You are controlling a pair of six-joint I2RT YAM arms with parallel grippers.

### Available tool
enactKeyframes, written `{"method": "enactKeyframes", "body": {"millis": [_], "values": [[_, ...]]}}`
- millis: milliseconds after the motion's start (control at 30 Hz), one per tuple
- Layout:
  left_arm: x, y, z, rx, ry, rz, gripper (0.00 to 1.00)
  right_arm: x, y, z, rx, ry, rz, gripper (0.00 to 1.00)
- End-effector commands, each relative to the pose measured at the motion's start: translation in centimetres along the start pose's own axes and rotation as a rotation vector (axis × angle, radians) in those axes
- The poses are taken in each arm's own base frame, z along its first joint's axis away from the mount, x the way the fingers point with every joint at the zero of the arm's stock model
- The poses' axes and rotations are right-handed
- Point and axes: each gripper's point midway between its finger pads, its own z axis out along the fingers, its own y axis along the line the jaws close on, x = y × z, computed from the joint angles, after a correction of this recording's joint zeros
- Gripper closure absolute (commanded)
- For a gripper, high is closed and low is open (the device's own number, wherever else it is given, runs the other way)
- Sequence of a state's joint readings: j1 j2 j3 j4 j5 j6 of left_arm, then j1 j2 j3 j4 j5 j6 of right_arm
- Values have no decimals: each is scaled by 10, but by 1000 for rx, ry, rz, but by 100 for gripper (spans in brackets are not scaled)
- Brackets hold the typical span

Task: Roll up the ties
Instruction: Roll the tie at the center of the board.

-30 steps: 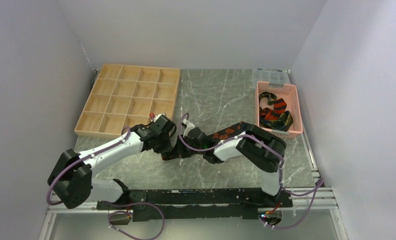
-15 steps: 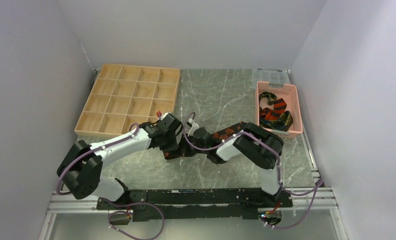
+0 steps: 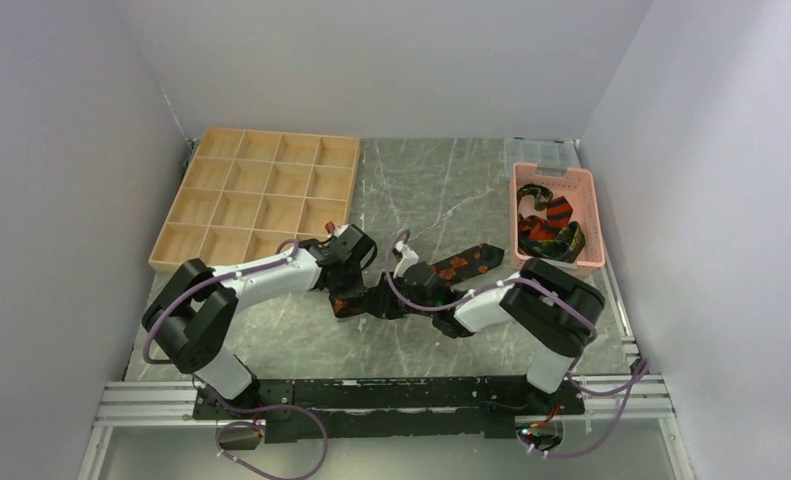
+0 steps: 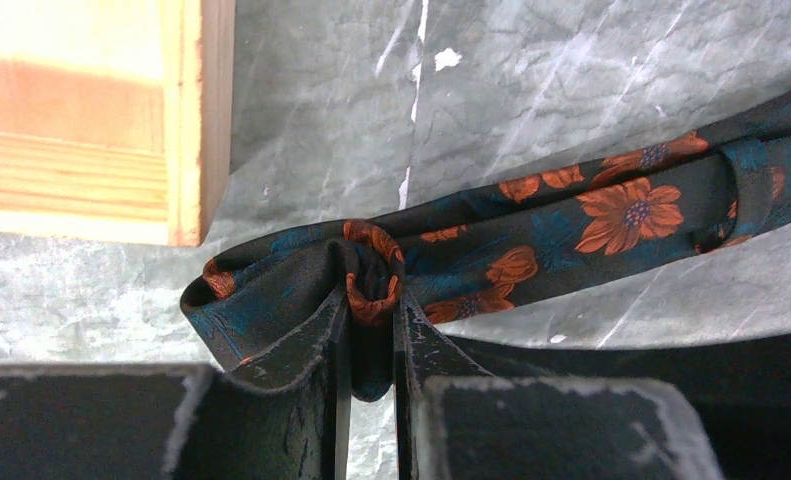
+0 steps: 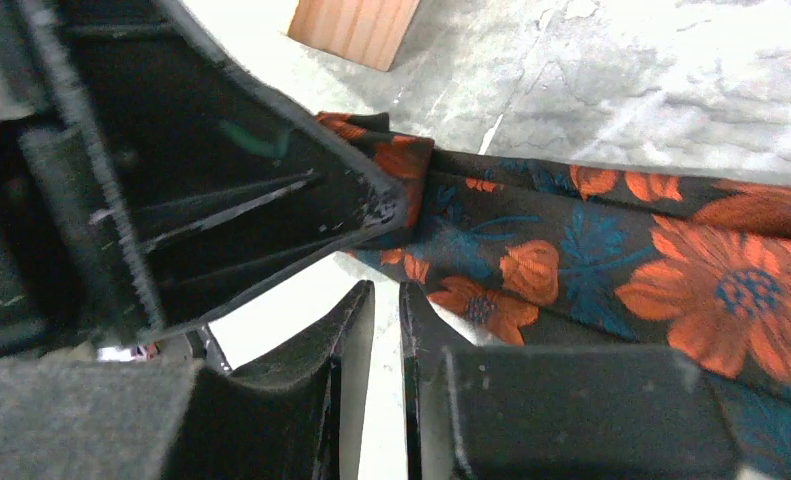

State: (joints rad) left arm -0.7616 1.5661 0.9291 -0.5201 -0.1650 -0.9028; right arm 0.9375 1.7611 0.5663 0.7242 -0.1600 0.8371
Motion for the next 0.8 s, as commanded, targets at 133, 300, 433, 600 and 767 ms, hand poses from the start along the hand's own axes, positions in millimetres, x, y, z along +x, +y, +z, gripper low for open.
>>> {"method": "enactKeyframes", "body": {"millis": [133,300,433,600,767], "values": [[-4,-18,5,-8,9,58,97,-28,-19,-45,169,-157,-78,79],[1,-19,9,-32,35,76,92,-32,-37,-71,264,-208,-75,79],[6,-24,7,-33,41,93,75,-33,-44,-80,301,-223,-81,78],[11,-29,0,-29,42,100,59,-34,-45,-81,309,-227,-86,78],[16,-31,-5,-26,45,105,56,-37,-44,-80,312,-230,-90,78]]}}
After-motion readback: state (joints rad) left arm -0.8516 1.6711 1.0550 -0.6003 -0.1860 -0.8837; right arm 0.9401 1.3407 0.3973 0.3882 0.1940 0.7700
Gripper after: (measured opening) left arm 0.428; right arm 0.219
